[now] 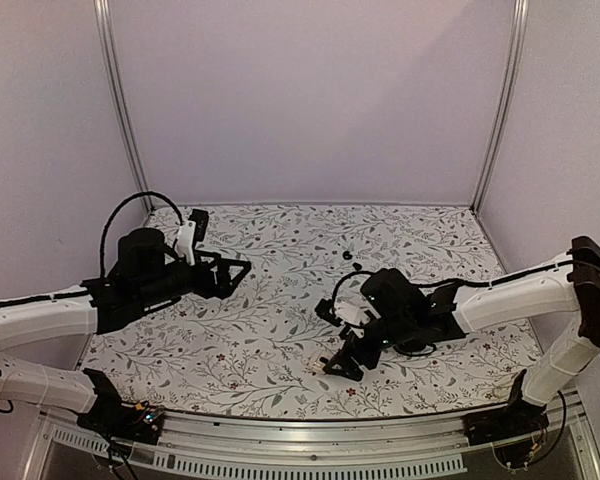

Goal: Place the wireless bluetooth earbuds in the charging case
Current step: Pick up the charging case from the center of the board.

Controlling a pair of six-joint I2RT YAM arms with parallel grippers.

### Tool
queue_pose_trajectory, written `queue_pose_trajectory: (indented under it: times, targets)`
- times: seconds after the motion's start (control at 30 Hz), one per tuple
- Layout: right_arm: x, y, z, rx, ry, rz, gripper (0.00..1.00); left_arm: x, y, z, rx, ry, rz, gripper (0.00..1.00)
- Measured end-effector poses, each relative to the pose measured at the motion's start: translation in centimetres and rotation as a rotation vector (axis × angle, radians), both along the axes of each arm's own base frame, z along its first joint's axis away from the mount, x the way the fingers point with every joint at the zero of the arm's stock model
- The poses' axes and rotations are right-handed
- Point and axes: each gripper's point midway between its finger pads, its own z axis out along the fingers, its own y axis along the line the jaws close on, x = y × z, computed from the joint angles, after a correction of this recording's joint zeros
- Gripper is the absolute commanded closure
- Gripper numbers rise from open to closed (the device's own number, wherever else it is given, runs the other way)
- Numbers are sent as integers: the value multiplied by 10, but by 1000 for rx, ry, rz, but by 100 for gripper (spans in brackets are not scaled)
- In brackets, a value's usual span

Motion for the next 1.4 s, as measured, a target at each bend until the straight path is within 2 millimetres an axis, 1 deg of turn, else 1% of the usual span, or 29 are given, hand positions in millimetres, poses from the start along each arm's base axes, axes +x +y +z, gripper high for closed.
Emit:
queue_pose_trajectory:
  times: [0.2, 0.43, 0.67, 0.77, 0.97, 1.03, 1.2, 1.3, 1.4]
  targets:
    - [-6, 0, -22, -68, 10, 37, 3, -9, -8, -4, -8, 4, -61, 0]
    - [1, 12, -28, -86, -7, 62, 8, -13, -11, -3, -19, -1, -86, 0]
    - [2, 16, -48, -127, 5, 80, 10, -17, -13, -7, -26, 0, -106, 0]
    - [3, 20, -49, -124, 0, 87, 13, -20, -13, -7, -34, -5, -116, 0]
    - [7, 26, -50, -115, -12, 94, 22, -24, -13, -8, -45, -8, -129, 0]
    - [8, 27, -50, -114, -17, 96, 26, -25, -13, -9, -43, -4, -132, 0]
    - [11, 27, -52, -124, -34, 96, 34, -26, -12, -8, -48, -9, -133, 0]
    - [12, 26, -52, -129, -40, 93, 37, -26, -12, -7, -49, -11, -132, 0]
    - [13, 25, -53, -134, -46, 87, 43, -24, -11, -7, -49, -11, -117, 0]
